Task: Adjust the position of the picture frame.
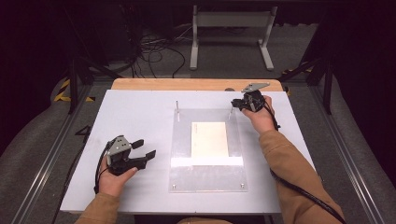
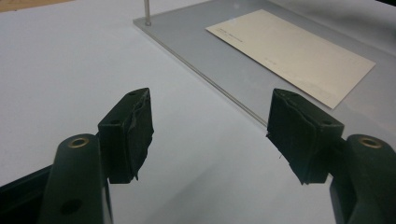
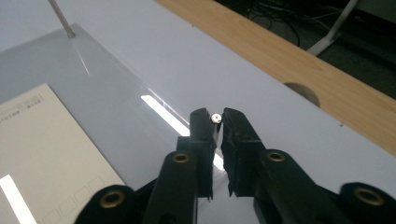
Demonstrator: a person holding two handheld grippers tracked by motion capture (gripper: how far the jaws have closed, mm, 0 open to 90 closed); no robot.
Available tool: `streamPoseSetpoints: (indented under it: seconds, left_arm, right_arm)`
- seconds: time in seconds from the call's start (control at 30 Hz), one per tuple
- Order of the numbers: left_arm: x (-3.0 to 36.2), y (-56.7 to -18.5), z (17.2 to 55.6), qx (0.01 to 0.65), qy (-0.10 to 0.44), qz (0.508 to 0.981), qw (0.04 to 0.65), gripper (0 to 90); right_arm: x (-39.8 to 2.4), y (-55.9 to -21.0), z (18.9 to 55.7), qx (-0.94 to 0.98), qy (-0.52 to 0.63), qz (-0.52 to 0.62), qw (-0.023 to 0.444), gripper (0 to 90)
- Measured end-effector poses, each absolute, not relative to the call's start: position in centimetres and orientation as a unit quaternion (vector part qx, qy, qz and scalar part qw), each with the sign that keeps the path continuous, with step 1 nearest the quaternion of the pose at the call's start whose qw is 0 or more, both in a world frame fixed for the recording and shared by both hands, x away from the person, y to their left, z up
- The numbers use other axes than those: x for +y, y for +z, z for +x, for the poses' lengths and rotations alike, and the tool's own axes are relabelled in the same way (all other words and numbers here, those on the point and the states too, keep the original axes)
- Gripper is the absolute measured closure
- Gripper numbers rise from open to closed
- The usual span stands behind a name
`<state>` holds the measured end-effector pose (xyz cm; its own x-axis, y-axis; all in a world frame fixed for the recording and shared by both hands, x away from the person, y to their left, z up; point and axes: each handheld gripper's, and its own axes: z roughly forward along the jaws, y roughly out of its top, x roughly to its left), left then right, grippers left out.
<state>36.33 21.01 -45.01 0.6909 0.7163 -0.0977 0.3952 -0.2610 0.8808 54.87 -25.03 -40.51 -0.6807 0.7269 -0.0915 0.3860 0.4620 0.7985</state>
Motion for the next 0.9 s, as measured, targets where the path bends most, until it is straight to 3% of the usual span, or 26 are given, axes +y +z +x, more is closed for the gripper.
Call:
streamPoseSetpoints:
  seconds: [0.23,0.4,0.5,0.9]
  left_arm:
    - [20.9,-45.0,36.4,0.353,0.166,0.78,0.489,31.7]
    - [21.0,-45.0,36.3,0.352,0.165,0.781,0.489,31.6]
    - [21.1,-45.0,36.3,0.354,0.163,0.781,0.488,31.5]
    - [21.8,-45.1,35.2,0.364,0.166,0.775,0.489,31.4]
  right_arm:
    - [-23.9,-38.1,54.1,0.818,0.416,0.319,0.236,70.4]
    - [-21.6,-38.3,54.2,0.834,0.405,0.325,0.185,80.7]
    - [-20.5,-38.6,54.4,0.84,0.389,0.337,0.171,82.2]
    - [-16.5,-40.0,56.1,0.85,0.35,0.356,0.17,86.4]
